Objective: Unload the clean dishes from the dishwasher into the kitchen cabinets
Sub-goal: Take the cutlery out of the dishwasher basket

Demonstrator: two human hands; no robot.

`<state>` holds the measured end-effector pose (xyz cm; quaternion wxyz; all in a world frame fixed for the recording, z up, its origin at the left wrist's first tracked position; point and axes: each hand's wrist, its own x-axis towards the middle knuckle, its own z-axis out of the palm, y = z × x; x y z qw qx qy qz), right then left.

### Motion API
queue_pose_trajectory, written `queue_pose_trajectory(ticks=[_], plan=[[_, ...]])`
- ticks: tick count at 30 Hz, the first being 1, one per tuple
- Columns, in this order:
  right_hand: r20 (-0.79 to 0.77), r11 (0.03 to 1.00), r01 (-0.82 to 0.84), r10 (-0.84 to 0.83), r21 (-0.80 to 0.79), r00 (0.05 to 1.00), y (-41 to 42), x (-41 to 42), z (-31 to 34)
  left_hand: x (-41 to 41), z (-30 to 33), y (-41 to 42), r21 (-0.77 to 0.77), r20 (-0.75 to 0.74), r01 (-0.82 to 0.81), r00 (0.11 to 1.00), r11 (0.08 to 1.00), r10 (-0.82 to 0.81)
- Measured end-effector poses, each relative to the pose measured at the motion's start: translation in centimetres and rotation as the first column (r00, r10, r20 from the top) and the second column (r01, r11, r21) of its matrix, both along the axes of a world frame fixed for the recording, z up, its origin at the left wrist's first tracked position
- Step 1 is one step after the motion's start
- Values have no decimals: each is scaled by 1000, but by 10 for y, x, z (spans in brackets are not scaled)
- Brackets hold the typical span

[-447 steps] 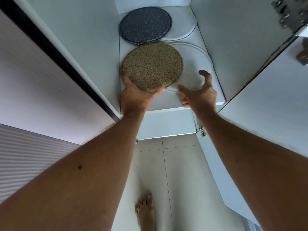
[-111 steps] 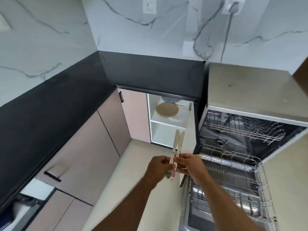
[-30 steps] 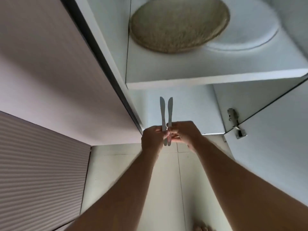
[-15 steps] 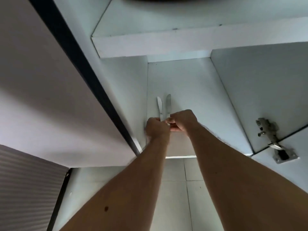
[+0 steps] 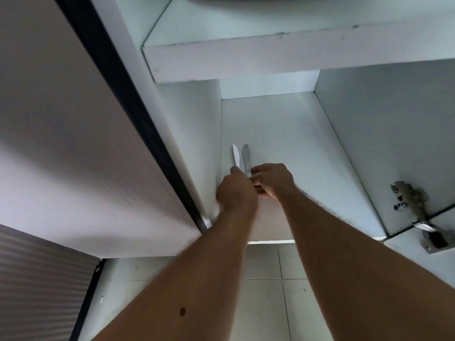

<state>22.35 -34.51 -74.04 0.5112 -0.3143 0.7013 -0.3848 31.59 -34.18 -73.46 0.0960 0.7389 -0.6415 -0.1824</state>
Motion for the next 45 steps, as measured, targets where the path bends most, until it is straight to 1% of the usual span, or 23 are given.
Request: queue_pose_trajectory(ticks=[2,4,6,7,9,11,12,13,14,17,19,21,24,25,27,28,29,32,33,35,40,41,45], plan=[[1,1000,6,-6,1,1000,0,1,0,2,-1,1,28,56,60,997,998,-62],[-35,1000,1,-1,6,999,-1,4,-1,4,0,2,70,79,77,993,995,-83],[-123,1000,-21,21,0,992,0,8,-2,6,5,5,107,134,108,983,988,-122],[-178,999,-37,35,-10,983,1,9,-2,7,6,7,124,183,146,969,981,-167],[-263,997,-72,60,-35,963,4,11,-1,9,10,11,172,310,249,905,953,-293],[-330,993,-108,89,-39,940,7,13,-1,11,14,16,223,434,366,793,904,-428],[-372,991,-129,106,-37,922,8,13,-1,11,14,17,246,475,405,742,881,-474],[-424,986,-160,129,-37,897,10,15,-1,11,14,18,258,492,422,717,869,-494],[-478,980,-196,155,-37,864,12,16,-1,11,12,18,252,483,403,735,880,-475],[-568,964,-265,202,-30,798,16,20,1,11,5,17,189,392,282,856,940,-336],[-577,962,-272,215,-12,788,16,19,2,11,1,17,162,363,226,891,961,-271],[-578,966,-258,204,-11,790,15,18,1,12,4,17,158,350,198,905,967,-243],[-589,970,-241,188,-12,786,16,20,-1,14,-1,17,175,351,240,891,955,-288],[-584,971,-238,181,-21,791,17,21,-2,15,-1,18,180,348,278,879,944,-325],[-573,972,-230,166,-40,802,18,21,-3,17,-1,21,204,446,339,803,918,-395],[-573,972,-231,166,-42,803,18,21,-4,17,-1,20,207,469,348,785,914,-405],[-574,972,-231,166,-42,802,18,21,-5,17,3,20,207,468,339,790,918,-397],[-569,974,-220,153,-50,808,18,20,-7,17,7,19,226,465,387,764,894,-448],[-566,976,-214,149,-50,811,17,20,-8,16,5,19,218,455,379,776,899,-437],[-562,976,-214,154,-43,813,17,20,-9,18,2,21,196,482,358,775,913,-408],[-514,972,-235,189,-25,837,17,19,-7,25,-6,48,195,557,444,684,875,-471],[-516,972,-234,187,-26,836,17,20,-7,26,-7,51,189,561,442,684,877,-466],[-520,973,-226,173,-40,836,19,21,-7,25,-8,50,168,513,416,737,894,-440]])
